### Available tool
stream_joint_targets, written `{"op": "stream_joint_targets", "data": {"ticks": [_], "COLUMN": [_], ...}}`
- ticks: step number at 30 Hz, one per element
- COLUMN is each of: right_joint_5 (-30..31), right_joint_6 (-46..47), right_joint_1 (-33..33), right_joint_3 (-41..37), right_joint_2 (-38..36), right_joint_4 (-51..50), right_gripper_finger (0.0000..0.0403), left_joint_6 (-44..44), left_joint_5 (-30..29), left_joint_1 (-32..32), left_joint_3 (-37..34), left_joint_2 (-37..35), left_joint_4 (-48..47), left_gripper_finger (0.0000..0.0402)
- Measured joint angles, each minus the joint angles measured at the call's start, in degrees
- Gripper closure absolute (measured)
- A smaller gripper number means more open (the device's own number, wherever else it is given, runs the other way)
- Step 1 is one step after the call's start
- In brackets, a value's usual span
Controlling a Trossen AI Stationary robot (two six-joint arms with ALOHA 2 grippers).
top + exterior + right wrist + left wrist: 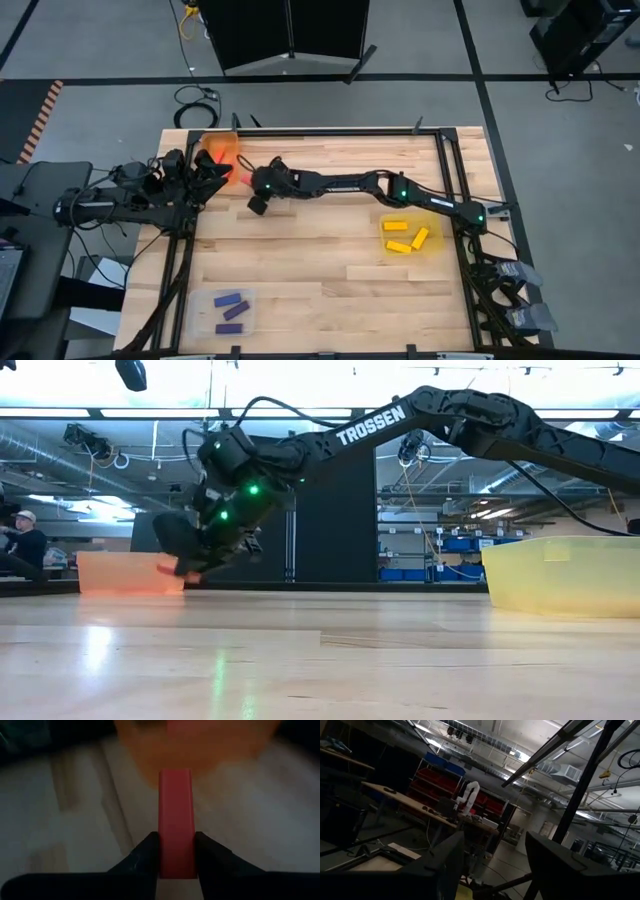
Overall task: Sort blocks
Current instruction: Put the orange block into the orange transparent bin
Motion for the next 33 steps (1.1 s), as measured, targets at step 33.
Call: {"op": "stream_joint_targets", "data": {"ticks": [33], "right_joint_5": [-13.31], "right_joint_6": [7.35], "right_joint_1": [-3.93], "right_joint_3": [0.00], "right_joint_2": [6.67], "right_joint_4": [40.43], "right_gripper_finger": [0.0295], "left_joint_6": [1.53], "left_joint_5": [-2.94], "left_joint_1": [0.00], "left_joint_3": [0.00], "left_joint_2": [0.00], "left_joint_4": [0.38], "left_gripper_finger": [0.0183]}}
